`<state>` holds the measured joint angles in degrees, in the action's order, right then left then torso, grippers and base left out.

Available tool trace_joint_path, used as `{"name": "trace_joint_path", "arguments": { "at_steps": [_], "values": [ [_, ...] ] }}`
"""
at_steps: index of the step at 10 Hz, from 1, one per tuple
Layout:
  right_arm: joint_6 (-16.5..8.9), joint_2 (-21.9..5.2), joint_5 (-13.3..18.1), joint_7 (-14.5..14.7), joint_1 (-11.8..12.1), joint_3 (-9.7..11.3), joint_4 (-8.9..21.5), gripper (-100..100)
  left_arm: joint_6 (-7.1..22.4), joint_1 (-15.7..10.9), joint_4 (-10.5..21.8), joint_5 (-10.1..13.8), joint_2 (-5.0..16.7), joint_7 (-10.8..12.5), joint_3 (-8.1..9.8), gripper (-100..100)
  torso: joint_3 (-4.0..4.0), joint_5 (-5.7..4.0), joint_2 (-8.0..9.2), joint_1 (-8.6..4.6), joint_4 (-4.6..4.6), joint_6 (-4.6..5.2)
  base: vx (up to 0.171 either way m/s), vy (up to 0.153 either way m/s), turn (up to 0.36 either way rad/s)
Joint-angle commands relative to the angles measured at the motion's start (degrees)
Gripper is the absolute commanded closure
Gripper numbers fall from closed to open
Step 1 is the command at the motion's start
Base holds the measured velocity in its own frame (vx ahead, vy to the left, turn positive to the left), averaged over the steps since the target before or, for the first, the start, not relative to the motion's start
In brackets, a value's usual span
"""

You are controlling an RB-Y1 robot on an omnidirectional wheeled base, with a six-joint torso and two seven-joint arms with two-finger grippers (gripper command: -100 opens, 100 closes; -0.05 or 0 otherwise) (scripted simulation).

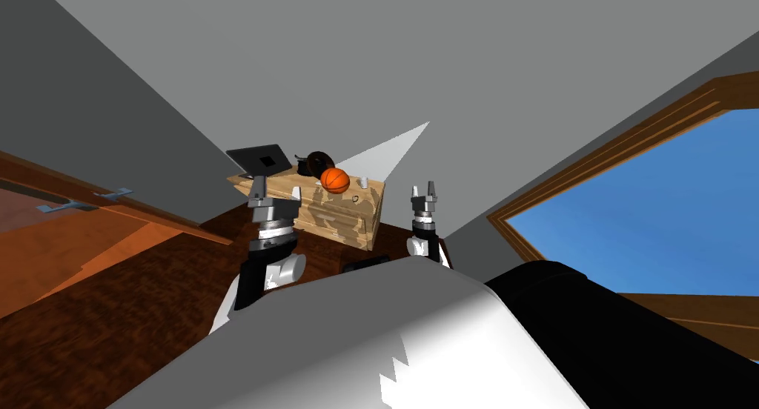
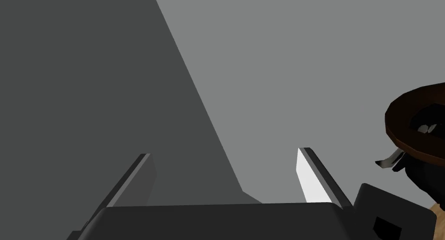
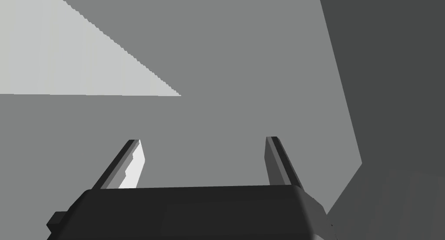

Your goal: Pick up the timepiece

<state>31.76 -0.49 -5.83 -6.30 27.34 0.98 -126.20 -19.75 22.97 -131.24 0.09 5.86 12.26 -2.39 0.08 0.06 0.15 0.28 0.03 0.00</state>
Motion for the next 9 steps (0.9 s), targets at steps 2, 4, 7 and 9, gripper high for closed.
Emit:
{"name": "trace_joint_path", "arguments": {
  "at_steps": [2, 4, 7, 9],
  "values": [
    [0.0, 0.0, 0.0, 0.0, 0.0, 0.0, 0.0, 0, 2.4, -3.7, 4.2, 0.6, 3.3, 2.5, 0.9, -100, 0.02, 0.01, 0.04, 0.06, 0.01, 0.0, -0.061, 0.084, -0.012],
    [0.0, 0.0, 0.0, 0.0, 0.0, 0.0, 0.0, 0, 4.7, -7.1, 8.0, 1.3, 4.7, 4.6, 1.7, -100, 0.03, 0.02, 0.05, 0.08, 0.01, 0.0, -0.068, 0.089, -0.015],
    [0.0, 0.0, 0.0, 0.0, 0.0, 0.0, 0.0, 0, 7.5, -10.9, 12.2, 2.0, 5.4, 7.0, 2.57, -100, 0.03, 0.01, 0.04, -0.01, 0.01, 0.0, -0.056, 0.072, -0.014],
    [0.0, 0.0, 0.0, 0.0, 0.0, 0.0, 0.0, 0, 9.0, -13.0, 14.7, 2.4, 5.5, 8.2, 3.02, -100, 0.02, 0.0, 0.03, -0.03, 0.01, 0.0, -0.049, 0.057, -0.019]
  ]
}}
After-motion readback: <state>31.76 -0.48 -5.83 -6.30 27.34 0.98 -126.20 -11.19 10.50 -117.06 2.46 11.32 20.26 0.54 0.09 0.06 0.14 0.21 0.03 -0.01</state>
